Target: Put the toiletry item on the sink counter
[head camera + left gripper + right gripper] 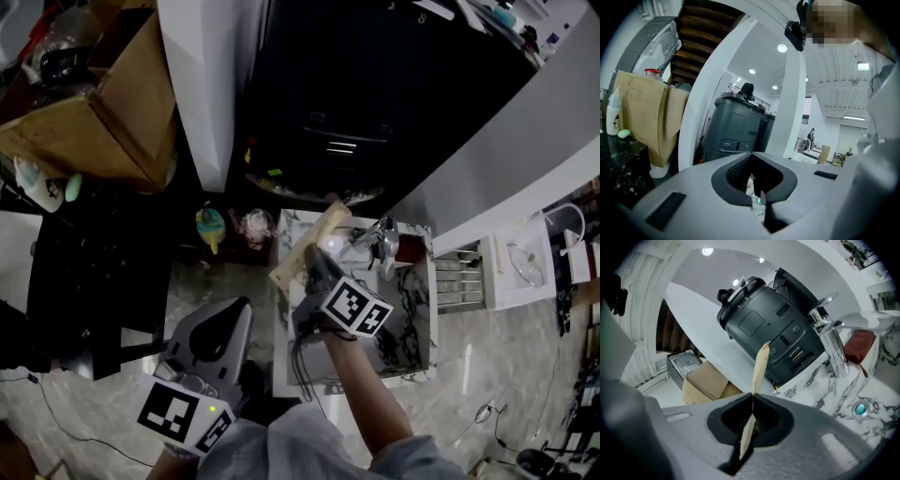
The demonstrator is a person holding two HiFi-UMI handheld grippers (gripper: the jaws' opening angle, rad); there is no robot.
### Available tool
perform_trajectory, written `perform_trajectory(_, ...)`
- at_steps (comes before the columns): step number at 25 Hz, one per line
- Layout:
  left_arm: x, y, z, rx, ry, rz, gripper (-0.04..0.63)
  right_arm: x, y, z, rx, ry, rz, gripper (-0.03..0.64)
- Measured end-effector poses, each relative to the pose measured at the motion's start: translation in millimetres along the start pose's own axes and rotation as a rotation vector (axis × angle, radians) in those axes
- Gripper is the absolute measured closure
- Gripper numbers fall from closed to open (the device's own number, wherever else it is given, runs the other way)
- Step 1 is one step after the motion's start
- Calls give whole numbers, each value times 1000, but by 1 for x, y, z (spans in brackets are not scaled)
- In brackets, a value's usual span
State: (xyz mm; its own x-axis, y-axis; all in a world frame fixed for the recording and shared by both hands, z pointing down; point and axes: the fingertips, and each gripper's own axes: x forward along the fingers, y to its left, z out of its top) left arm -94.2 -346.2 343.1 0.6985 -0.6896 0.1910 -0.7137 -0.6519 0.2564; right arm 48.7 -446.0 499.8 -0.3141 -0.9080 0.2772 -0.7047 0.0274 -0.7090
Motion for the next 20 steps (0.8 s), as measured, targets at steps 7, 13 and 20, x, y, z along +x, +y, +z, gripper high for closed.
perform_trajectory(7, 17, 11, -7, -3, 37, -30, 591, 26, -24, -11, 38, 22, -27, 618)
perform_trajectory(13, 28, 16, -13, -9, 55, -54, 591, 49, -44, -25, 55, 66, -39, 618)
perform_trajectory(20, 36, 18, -18, -12, 73, -72, 591, 66, -65, -33, 94, 92, -30, 617)
